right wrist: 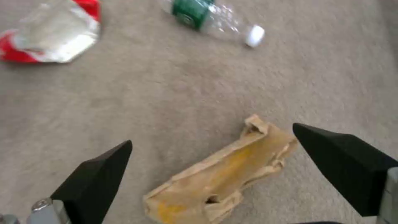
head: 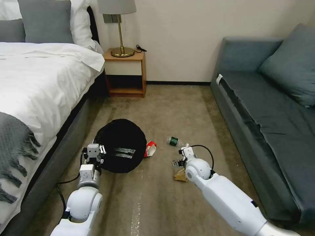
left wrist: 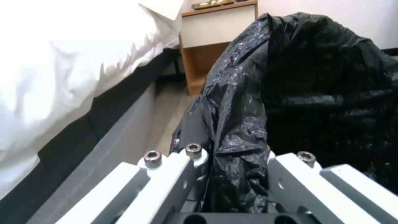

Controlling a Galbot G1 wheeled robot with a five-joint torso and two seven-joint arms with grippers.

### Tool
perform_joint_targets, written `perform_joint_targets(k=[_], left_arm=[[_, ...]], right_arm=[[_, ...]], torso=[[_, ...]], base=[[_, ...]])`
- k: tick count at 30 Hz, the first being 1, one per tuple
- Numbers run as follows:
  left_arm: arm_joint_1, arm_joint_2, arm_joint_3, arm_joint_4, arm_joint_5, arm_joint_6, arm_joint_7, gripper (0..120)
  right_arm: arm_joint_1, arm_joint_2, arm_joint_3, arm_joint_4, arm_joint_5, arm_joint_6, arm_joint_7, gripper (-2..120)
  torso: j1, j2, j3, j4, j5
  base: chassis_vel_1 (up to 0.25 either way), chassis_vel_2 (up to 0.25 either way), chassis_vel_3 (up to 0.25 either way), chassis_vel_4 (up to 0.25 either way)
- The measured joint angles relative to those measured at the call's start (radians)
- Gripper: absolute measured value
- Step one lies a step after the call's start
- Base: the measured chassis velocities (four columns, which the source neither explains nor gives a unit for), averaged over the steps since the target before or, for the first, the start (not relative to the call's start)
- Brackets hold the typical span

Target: Pick up the trash bin, then pick up the garbage on the floor and place it into the trash bin.

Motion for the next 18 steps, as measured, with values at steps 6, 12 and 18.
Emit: perform_joint_targets(k=[6,12,18], left_arm=[[0.002,0.007,0.001,-0.001,0.000,0.000,0.002,4],[-0.006,0.011,0.010,0.001,0.000,0.000,0.004,4],[-0.009,0.011,0.018,0.004,0.000,0.000,0.005,4]], right_arm=[[0.005,0.032,0.027,-0.075,0.004,0.002,0.042,100],[0.001,0.060,0.047,-0.165,-0.040,0.016,0.072,100],[-0.005,0.076,0.060,-0.232,-0.051,0.042,0.068,100]], torso=[[0.000,0.000,0.000,0.0000,0.0000],[0.000,0.000,0.000,-0.0001,0.0000],[0.000,0.000,0.000,-0.0002,0.0000]], base=[[0.000,0.000,0.000,0.000],[0.000,0.000,0.000,0.000],[0.000,0.000,0.000,0.000]])
